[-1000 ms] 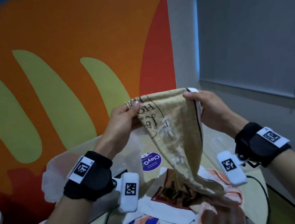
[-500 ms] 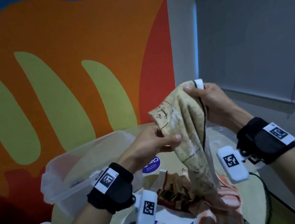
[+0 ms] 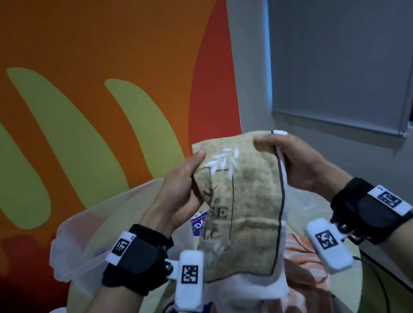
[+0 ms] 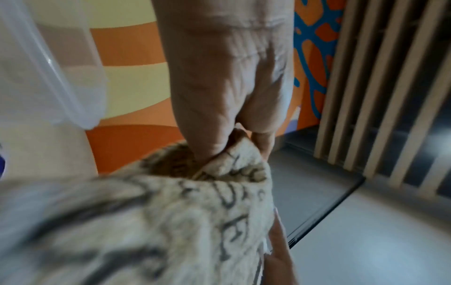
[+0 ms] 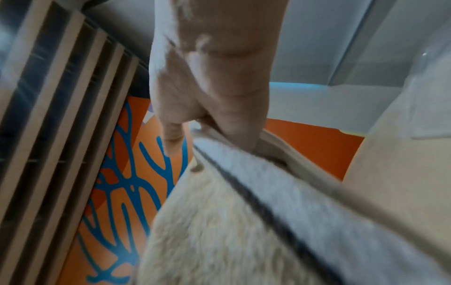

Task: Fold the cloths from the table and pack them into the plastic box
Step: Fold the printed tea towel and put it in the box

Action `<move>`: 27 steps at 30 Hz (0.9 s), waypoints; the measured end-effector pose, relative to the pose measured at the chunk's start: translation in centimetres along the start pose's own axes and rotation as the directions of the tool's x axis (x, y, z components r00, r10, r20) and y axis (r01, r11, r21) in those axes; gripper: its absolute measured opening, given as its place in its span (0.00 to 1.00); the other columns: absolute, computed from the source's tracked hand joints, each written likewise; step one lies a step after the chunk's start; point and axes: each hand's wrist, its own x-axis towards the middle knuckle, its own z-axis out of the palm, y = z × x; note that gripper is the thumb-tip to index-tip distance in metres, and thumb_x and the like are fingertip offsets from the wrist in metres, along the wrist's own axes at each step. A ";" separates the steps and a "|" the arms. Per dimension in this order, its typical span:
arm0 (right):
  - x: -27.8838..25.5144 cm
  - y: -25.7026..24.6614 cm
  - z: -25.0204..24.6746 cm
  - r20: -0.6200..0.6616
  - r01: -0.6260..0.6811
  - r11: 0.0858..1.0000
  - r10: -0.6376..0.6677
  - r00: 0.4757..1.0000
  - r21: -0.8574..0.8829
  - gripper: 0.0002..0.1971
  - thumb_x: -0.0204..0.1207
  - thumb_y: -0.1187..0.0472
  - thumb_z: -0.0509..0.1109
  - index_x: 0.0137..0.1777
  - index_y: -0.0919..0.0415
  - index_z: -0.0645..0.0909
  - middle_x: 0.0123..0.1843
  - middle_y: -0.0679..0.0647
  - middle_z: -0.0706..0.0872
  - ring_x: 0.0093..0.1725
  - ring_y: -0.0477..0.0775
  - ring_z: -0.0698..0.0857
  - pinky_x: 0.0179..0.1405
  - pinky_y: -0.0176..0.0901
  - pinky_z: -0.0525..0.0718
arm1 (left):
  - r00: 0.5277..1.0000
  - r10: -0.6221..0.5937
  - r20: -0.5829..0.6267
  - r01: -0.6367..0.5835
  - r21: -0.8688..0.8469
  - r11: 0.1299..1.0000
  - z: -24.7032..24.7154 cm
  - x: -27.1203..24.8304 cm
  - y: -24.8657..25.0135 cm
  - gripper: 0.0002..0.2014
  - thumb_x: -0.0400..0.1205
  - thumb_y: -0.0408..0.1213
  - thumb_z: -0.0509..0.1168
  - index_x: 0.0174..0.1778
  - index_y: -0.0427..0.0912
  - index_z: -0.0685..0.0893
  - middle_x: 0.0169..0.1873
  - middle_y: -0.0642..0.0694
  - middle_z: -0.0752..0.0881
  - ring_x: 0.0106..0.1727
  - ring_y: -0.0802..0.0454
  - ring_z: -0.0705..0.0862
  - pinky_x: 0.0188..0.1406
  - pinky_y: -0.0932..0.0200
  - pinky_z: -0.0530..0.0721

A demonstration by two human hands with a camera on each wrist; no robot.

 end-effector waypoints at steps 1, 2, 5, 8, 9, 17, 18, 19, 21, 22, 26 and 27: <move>-0.2 0.2 0.0 0.021 -0.017 1.000 0.017 1.000 -0.003 0.12 0.81 0.58 0.74 0.56 0.67 0.86 0.47 0.60 0.88 0.46 0.58 0.87 0.51 0.48 0.88 | 0.999 -0.023 0.034 0.021 0.043 0.999 -0.2 -0.3 -0.4 0.18 0.91 0.35 0.60 0.69 0.24 0.81 0.64 0.25 0.87 0.61 0.35 0.89 0.64 0.43 0.89; -0.5 0.6 0.0 0.046 -0.034 0.999 0.035 0.998 -0.021 0.13 0.81 0.57 0.74 0.56 0.68 0.85 0.47 0.61 0.88 0.47 0.58 0.87 0.52 0.46 0.87 | 0.997 -0.036 0.065 0.030 0.093 0.995 -0.5 -0.6 -0.8 0.18 0.90 0.33 0.62 0.69 0.22 0.81 0.65 0.24 0.85 0.60 0.34 0.89 0.65 0.42 0.88; -1.5 1.9 -0.2 0.030 -0.076 0.995 0.078 0.997 -0.059 0.20 0.79 0.64 0.74 0.64 0.78 0.83 0.60 0.70 0.89 0.58 0.68 0.89 0.60 0.54 0.88 | 0.994 -0.048 0.098 0.034 0.133 0.991 -2.0 -1.2 -1.6 0.19 0.87 0.28 0.66 0.72 0.22 0.79 0.67 0.24 0.84 0.66 0.30 0.86 0.70 0.38 0.85; -1.4 3.8 -1.4 -0.031 -0.158 0.987 0.157 0.987 -0.023 0.20 0.78 0.67 0.75 0.67 0.79 0.82 0.63 0.73 0.88 0.64 0.73 0.88 0.66 0.60 0.86 | 0.992 -0.114 0.053 0.108 0.103 0.989 -3.1 -1.3 -3.0 0.18 0.85 0.26 0.66 0.70 0.20 0.80 0.65 0.24 0.86 0.64 0.31 0.87 0.67 0.40 0.87; -1.2 4.8 -1.7 -0.053 -0.200 0.979 0.199 0.979 -0.024 0.20 0.77 0.67 0.76 0.65 0.80 0.82 0.63 0.75 0.87 0.64 0.74 0.87 0.68 0.62 0.85 | 0.985 -0.169 0.035 0.166 0.086 0.982 -3.5 -1.1 -3.8 0.17 0.85 0.25 0.65 0.68 0.19 0.80 0.64 0.23 0.86 0.60 0.33 0.89 0.63 0.42 0.89; 2.0 4.6 -2.3 0.031 -0.092 0.994 0.090 0.995 0.052 0.23 0.79 0.65 0.75 0.75 0.63 0.81 0.70 0.60 0.86 0.68 0.59 0.85 0.73 0.51 0.79 | 0.998 0.039 0.048 -0.034 -0.109 0.993 -3.2 2.8 -3.6 0.22 0.89 0.30 0.62 0.80 0.35 0.74 0.68 0.33 0.87 0.69 0.39 0.86 0.70 0.40 0.85; 2.4 4.1 -2.4 0.071 -0.060 0.996 0.055 0.996 0.071 0.24 0.82 0.61 0.74 0.78 0.60 0.78 0.74 0.58 0.83 0.73 0.57 0.82 0.77 0.51 0.76 | 0.997 0.031 0.072 -0.028 -0.039 0.999 -3.0 2.9 -4.0 0.22 0.90 0.36 0.64 0.80 0.37 0.75 0.68 0.35 0.87 0.70 0.38 0.86 0.72 0.38 0.84; 2.6 4.3 -2.5 0.090 -0.080 0.994 0.073 0.993 0.074 0.24 0.84 0.57 0.72 0.79 0.59 0.77 0.77 0.59 0.82 0.75 0.58 0.82 0.78 0.52 0.76 | 0.997 -0.017 0.077 0.012 0.067 0.998 -3.2 2.9 -5.2 0.23 0.89 0.40 0.66 0.79 0.35 0.77 0.68 0.34 0.87 0.71 0.35 0.85 0.73 0.35 0.82; 2.3 6.9 -3.2 0.085 -0.224 0.974 0.220 0.972 0.040 0.23 0.86 0.52 0.69 0.78 0.62 0.78 0.75 0.62 0.84 0.74 0.61 0.83 0.78 0.58 0.78 | 0.987 -0.155 0.035 0.143 0.221 0.965 -4.2 2.5 -9.1 0.23 0.85 0.42 0.71 0.72 0.30 0.83 0.68 0.28 0.86 0.71 0.30 0.85 0.75 0.33 0.80; 1.7 9.0 -3.9 0.083 -0.319 0.948 0.316 0.945 0.019 0.24 0.86 0.51 0.69 0.77 0.63 0.79 0.73 0.64 0.85 0.73 0.64 0.84 0.78 0.60 0.78 | 0.977 -0.215 0.010 0.206 0.242 0.948 -4.8 1.9 -11.3 0.22 0.84 0.40 0.73 0.69 0.29 0.85 0.66 0.28 0.87 0.69 0.30 0.86 0.72 0.35 0.83; -2.3 15.4 -5.4 -0.011 -0.583 0.805 0.586 0.810 -0.109 0.23 0.79 0.56 0.78 0.65 0.75 0.83 0.64 0.69 0.89 0.65 0.68 0.89 0.69 0.65 0.85 | 0.918 -0.377 -0.119 0.393 0.174 0.903 -7.1 -1.1 -17.1 0.20 0.78 0.30 0.78 0.65 0.28 0.87 0.60 0.28 0.90 0.63 0.30 0.89 0.67 0.37 0.86; -3.1 16.0 -5.6 -0.037 -0.612 0.778 0.614 0.789 -0.141 0.19 0.77 0.59 0.80 0.55 0.77 0.84 0.61 0.69 0.90 0.59 0.65 0.92 0.61 0.61 0.89 | 0.900 -0.419 -0.121 0.435 0.178 0.883 -7.5 -1.8 -17.8 0.21 0.78 0.29 0.79 0.65 0.27 0.87 0.60 0.28 0.90 0.64 0.30 0.89 0.70 0.36 0.84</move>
